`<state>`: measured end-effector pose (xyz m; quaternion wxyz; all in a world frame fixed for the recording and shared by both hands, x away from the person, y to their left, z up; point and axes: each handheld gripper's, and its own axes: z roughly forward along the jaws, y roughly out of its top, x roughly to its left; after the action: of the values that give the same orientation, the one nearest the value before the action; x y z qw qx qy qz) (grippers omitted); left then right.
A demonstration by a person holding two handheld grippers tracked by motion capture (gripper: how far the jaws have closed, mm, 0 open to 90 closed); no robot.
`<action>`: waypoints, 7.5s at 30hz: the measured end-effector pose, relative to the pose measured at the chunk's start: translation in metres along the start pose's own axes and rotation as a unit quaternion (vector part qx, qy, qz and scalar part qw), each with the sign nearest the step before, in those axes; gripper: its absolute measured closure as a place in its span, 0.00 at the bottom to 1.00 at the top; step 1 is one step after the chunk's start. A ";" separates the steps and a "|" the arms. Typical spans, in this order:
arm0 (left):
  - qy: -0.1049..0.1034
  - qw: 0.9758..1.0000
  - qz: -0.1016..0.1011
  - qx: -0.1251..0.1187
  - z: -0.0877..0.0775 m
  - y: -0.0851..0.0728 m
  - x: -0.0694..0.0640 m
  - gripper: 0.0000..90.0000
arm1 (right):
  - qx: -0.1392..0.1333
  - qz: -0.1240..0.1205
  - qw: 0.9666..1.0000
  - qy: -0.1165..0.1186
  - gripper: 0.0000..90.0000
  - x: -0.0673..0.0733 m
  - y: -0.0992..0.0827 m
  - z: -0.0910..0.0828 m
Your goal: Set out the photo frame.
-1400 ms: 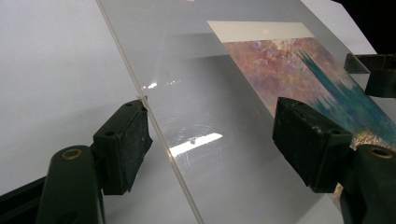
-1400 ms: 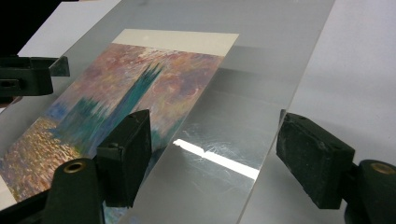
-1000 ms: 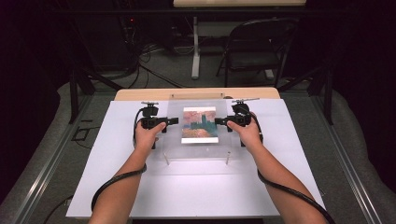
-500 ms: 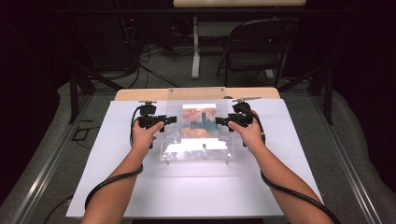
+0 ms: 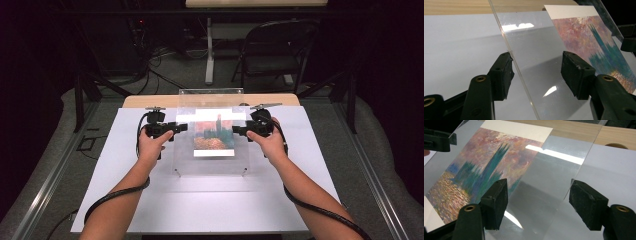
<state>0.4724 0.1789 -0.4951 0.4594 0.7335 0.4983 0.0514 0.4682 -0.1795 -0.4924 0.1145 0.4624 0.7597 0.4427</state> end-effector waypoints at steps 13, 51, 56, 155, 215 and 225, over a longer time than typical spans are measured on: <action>-0.003 1.000 0.007 -0.007 -0.014 0.001 -0.004 0.53 | -0.001 -0.017 1.000 -0.007 0.39 0.008 0.005 -0.011; -0.034 0.998 0.044 -0.039 -0.070 -0.009 -0.025 0.73 | -0.032 -0.064 0.997 -0.019 0.61 0.038 0.005 -0.064; -0.036 0.997 0.052 -0.040 -0.076 -0.011 -0.032 0.75 | -0.036 -0.067 0.997 -0.018 0.64 0.041 0.002 -0.073; -0.038 0.986 0.121 -0.107 -0.151 -0.089 -0.084 0.49 | -0.138 -0.088 0.986 0.034 0.45 0.092 -0.065 -0.148; 0.050 0.993 0.101 -0.046 -0.131 -0.183 -0.039 0.44 | -0.052 -0.044 0.997 -0.048 0.37 0.050 -0.178 -0.136; 0.055 0.993 0.103 -0.035 -0.128 -0.184 -0.038 0.41 | -0.049 -0.033 0.998 -0.032 0.37 0.048 -0.179 -0.133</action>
<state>0.2596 0.2437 -0.5405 0.4485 0.7605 0.4427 0.1563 0.2571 -0.2484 -0.5432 0.1754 0.4448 0.7480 0.4603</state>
